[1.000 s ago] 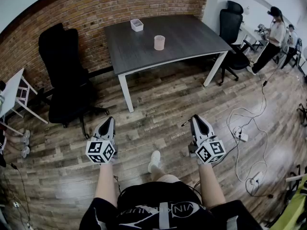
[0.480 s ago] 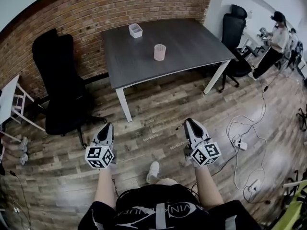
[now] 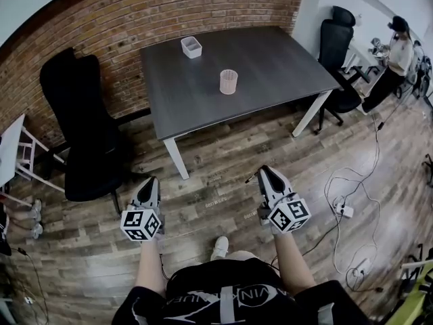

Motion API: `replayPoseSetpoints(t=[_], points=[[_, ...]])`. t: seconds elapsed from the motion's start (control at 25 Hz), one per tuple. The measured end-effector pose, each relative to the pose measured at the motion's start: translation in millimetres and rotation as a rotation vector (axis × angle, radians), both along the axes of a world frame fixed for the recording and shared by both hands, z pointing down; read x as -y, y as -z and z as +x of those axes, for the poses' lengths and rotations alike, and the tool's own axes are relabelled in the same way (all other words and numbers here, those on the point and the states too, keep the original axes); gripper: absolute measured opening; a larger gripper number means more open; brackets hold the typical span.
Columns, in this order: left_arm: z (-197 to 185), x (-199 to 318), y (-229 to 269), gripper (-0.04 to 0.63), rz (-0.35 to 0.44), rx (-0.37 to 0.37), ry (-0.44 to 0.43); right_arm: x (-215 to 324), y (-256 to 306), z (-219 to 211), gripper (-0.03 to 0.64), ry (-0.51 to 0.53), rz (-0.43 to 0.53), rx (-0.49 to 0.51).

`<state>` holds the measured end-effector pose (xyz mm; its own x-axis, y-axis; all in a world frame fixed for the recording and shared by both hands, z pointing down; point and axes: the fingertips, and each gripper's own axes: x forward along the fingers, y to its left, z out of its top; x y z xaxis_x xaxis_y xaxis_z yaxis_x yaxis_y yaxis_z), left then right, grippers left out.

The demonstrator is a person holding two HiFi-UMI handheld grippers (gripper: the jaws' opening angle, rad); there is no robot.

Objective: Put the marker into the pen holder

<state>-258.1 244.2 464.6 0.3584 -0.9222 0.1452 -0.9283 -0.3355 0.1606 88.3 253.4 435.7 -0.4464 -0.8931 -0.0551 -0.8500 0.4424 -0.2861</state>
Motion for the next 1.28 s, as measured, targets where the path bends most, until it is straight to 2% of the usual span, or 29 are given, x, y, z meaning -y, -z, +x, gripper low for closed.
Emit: replayPoseSetpoints(t=[0.24, 0.64, 0.8, 1.28], points=[[8.9, 32.3, -3.6, 0.014, -0.003, -0.014, -0.007, 25.2, -1.4, 8.2, 0.055, 0.003, -0.008, 0.006], [50.7, 70.1, -2.1, 0.014, 0.0, -0.001, -0.076, 44.3, -11.6, 51.0, 0.055, -0.071, -0.021, 0.056], [55.4, 81.9, 1.6, 0.014, 0.006, -0.005, -0.075, 58.3, -8.9, 57.3, 0.055, -0.077, -0.013, 0.079], [71.0, 166.3, -7.9, 0.014, 0.013, -0.006, -0.098, 135.2, -11.4, 70.4, 0.055, -0.096, -0.001, 0.092]])
